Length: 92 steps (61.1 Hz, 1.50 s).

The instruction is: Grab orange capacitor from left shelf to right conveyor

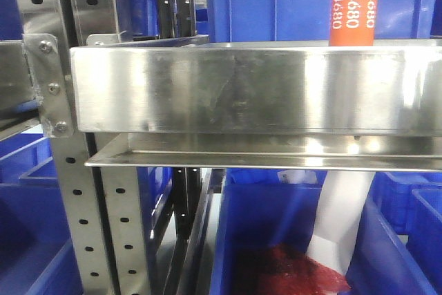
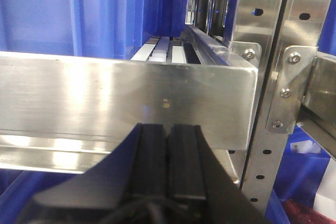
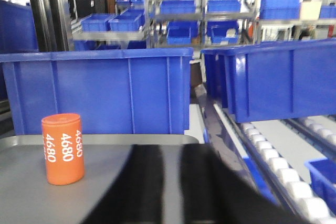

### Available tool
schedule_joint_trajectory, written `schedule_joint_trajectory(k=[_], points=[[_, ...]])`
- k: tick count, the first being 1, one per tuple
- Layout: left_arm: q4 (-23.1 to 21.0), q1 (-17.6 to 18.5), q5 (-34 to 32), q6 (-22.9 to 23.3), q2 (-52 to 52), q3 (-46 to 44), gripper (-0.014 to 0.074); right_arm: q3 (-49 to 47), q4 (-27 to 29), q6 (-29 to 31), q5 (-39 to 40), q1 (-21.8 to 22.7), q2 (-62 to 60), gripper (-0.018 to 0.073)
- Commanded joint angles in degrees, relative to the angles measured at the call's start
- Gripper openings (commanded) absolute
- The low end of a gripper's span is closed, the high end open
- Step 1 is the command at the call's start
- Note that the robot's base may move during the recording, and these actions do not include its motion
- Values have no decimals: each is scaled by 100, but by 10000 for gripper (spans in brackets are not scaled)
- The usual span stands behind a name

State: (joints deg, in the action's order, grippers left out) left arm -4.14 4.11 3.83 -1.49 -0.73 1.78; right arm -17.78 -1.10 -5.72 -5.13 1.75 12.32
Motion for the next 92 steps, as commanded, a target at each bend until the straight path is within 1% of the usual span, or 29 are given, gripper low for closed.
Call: schedule_joint_trajectory(k=[1,2,5,7,11,20,25,33,51,74,82,92], points=[[-10,38,-519,9,-67,-22,-127,-455,-10,36,418,-141,649,496],[-10,38,-519,9,-67,-22,-127,-486,-10,36,418,-189,789,535],[-10,38,-519,9,-67,-22,-127,-597,-10,36,418,-319,1111,610],[-10,38,-519,9,-67,-22,-127,-660,-10,36,418,-427,1337,643],[-10,38,-519,9,-67,-22,-127,-791,-10,36,425,-649,1724,620],[-10,38,-519,9,-67,-22,-127,-1158,-10,36,631,-1309,2618,619],[-10,38,-519,9,-67,-22,-127,-1351,-10,36,895,-1637,3074,619],[-10,38,-519,9,-67,-22,-127,-1611,-10,36,1481,-1935,3819,619],[-10,38,-519,9,-67,-22,-127,-1983,-10,29,2593,-1981,5255,619],[-10,38,-519,9,-67,-22,-127,-1987,-10,35,4233,-1954,6461,619],[-10,38,-519,9,-67,-22,-127,-1987,-10,35,4488,-1855,6776,619],[-10,38,-519,9,-67,-22,-127,-1987,-10,35,4554,-1735,6944,619]])
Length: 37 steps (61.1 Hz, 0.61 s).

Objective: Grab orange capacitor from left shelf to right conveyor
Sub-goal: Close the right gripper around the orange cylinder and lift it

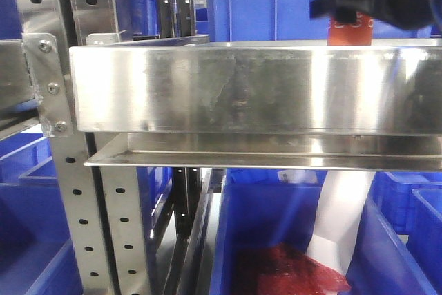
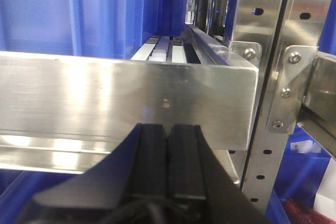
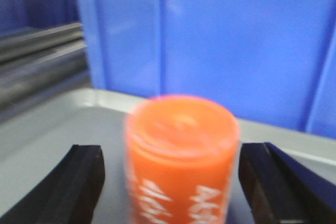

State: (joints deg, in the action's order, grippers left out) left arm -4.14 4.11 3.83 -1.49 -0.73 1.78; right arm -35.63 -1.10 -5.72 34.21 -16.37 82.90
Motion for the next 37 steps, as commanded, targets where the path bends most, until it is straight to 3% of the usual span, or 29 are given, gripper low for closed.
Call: schedule_joint_trajectory(k=[1,9,23,28,37], points=[[-10,38,-519,9,-67,-22,-127,-202,-10,35,634,77,-106,619],[-10,38,-519,9,-67,-22,-127,-202,-10,35,752,77,46,544],[-10,38,-519,9,-67,-22,-127,-202,-10,35,833,77,140,219],[-10,38,-519,9,-67,-22,-127,-202,-10,35,856,77,52,145],[-10,38,-519,9,-67,-22,-127,-202,-10,35,608,77,-354,115]])
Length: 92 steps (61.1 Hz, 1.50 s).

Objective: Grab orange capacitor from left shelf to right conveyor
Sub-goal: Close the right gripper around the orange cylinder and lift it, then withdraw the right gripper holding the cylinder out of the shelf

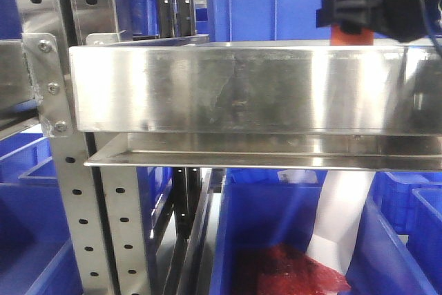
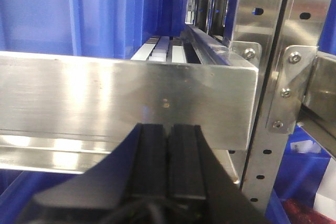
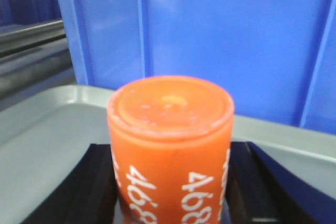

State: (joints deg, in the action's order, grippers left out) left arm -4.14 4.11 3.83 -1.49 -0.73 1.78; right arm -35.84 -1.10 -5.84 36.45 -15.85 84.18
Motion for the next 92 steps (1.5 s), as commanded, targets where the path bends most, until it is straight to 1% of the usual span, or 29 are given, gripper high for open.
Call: schedule_joint_trajectory(k=[1,8,12,17,27,35,51,55,60,66,73,85,92], points=[[-10,38,-519,9,-67,-22,-127,-181,-10,46,334,25,-570,115],[-10,38,-519,9,-67,-22,-127,-181,-10,46,-243,39,-1076,115],[-10,38,-519,9,-67,-22,-127,-181,-15,51,-789,97,-1414,115],[-10,38,-519,9,-67,-22,-127,-181,-31,51,-1451,255,-1842,115],[-10,38,-519,9,-67,-22,-127,-97,-258,51,-2812,649,-2834,115],[-10,38,-519,9,-67,-22,-127,112,-263,51,-3645,881,-3687,115],[-10,38,-519,9,-67,-22,-127,705,-263,51,-5161,934,-5652,115],[-10,38,-519,9,-67,-22,-127,768,-263,51,-5647,934,-6256,115],[-10,38,-519,9,-67,-22,-127,768,-264,51,-6050,934,-6814,115],[-10,38,-519,9,-67,-22,-127,768,-264,51,-6378,934,-7424,115],[-10,38,-519,9,-67,-22,-127,762,-264,51,-6500,934,-7908,115],[-10,38,-519,9,-67,-22,-127,750,-264,51,-6346,934,-8414,115],[-10,38,-519,9,-67,-22,-127,750,-264,51,-6204,934,-8438,115]])
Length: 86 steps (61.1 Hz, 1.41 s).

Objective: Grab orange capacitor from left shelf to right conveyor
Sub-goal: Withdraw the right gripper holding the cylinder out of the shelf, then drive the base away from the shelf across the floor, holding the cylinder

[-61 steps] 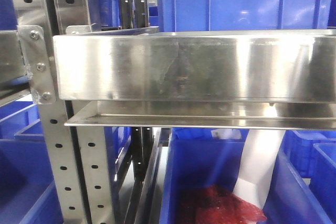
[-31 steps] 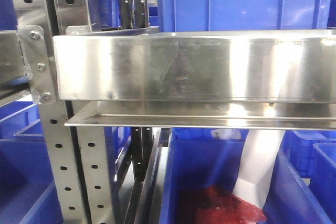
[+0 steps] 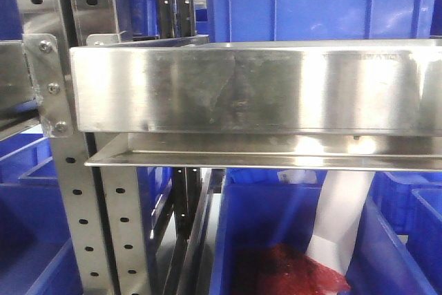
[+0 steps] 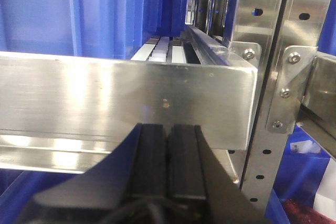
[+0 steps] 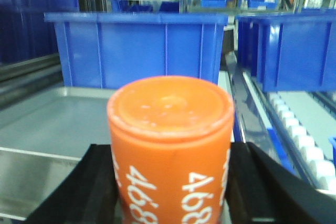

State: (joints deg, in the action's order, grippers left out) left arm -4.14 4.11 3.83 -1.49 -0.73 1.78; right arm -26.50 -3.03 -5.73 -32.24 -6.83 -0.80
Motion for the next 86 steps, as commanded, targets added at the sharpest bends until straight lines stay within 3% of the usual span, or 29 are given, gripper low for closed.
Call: schedule_joint_trajectory(k=[1,86], points=[[-10,38,-519,9,-67,-22,-127,-183,-71,41,671,31,59,115],[-10,121,-519,9,-67,-22,-127,-183,-71,41,636,31,59,115]])
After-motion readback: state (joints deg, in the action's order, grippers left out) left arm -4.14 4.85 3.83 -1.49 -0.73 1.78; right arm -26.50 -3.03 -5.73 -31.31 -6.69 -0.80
